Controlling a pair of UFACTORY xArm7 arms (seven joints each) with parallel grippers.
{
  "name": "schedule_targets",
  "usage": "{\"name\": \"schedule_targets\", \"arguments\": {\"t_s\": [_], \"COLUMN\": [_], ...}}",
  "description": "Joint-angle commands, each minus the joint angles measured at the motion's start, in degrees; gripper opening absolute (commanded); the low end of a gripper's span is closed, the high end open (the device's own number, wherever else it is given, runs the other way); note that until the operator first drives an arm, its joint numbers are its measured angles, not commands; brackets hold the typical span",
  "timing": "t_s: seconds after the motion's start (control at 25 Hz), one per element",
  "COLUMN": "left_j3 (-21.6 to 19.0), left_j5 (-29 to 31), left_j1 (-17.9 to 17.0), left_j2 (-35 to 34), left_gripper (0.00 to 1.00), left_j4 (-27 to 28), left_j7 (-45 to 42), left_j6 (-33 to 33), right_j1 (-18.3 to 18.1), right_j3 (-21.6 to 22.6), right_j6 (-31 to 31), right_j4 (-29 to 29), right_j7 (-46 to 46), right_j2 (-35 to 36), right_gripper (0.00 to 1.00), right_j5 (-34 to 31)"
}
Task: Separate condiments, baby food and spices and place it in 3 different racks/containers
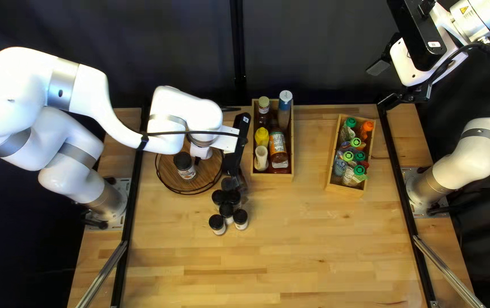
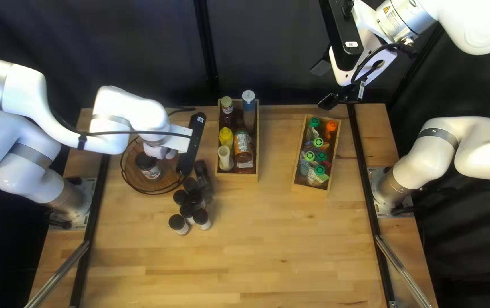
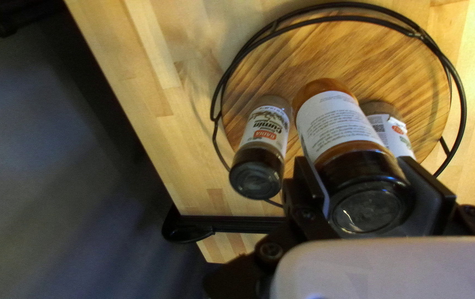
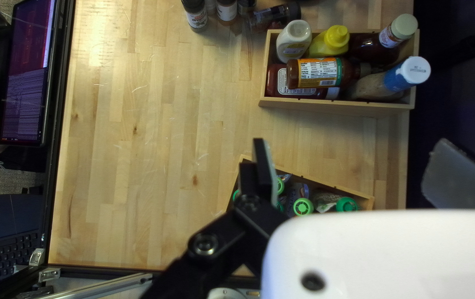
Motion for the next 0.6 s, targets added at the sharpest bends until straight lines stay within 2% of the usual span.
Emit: {"name": "schedule_targets", "arguments": {"t_s": [0.04,0.6], "left_j3": [0.8,2.0], "left_j5": [-0.6,-3.0], "left_j1": [0.2,0.0], "left_j2": [1.9,3.5], "left_gripper": [0.00,0.00], "left_j4": [-0.5,-2.3], "left_j7": [0.7,3.6], "left_j6": [-1.8,-5.2], "right_j1": [0.0,0.0], "right_j3": [0.0,0.0], "right_j6": [0.0,0.0], "right_j4": [0.0,0.0], "right_j7": [0.0,0.0], "right_j2": [0.0,0.0], "right_gripper": [1.00,1.00], "right_j5": [0.0,0.0]}}
